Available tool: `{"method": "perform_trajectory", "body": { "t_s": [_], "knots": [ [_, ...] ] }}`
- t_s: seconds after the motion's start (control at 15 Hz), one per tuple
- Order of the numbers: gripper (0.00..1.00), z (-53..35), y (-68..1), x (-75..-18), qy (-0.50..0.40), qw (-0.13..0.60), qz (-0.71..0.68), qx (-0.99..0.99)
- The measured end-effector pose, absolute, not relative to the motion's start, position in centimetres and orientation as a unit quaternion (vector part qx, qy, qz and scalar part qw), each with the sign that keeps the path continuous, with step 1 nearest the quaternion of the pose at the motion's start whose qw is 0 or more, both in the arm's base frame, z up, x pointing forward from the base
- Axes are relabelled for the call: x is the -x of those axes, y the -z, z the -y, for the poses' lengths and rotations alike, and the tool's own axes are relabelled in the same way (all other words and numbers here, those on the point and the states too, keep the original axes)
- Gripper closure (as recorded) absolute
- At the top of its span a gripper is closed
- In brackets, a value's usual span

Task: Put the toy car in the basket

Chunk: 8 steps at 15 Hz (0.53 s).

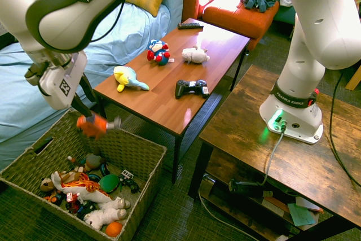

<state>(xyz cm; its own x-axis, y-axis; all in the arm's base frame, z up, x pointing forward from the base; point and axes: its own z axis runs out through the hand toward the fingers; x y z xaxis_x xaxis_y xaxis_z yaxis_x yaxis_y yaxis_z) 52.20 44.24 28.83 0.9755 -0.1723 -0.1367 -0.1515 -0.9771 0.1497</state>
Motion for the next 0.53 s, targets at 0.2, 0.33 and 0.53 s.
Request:
{"method": "perform_trajectory", "body": {
  "t_s": [0.2,0.33,0.53],
  "knots": [
    [0.00,-41.8,-30.6,-54.4,0.053,0.072,0.105,-0.990],
    [0.00,-35.6,-32.7,-57.1,0.031,0.067,0.148,-0.986],
    [0.00,-21.4,-36.3,-61.1,-0.002,0.023,0.241,-0.970]
  ]
}}
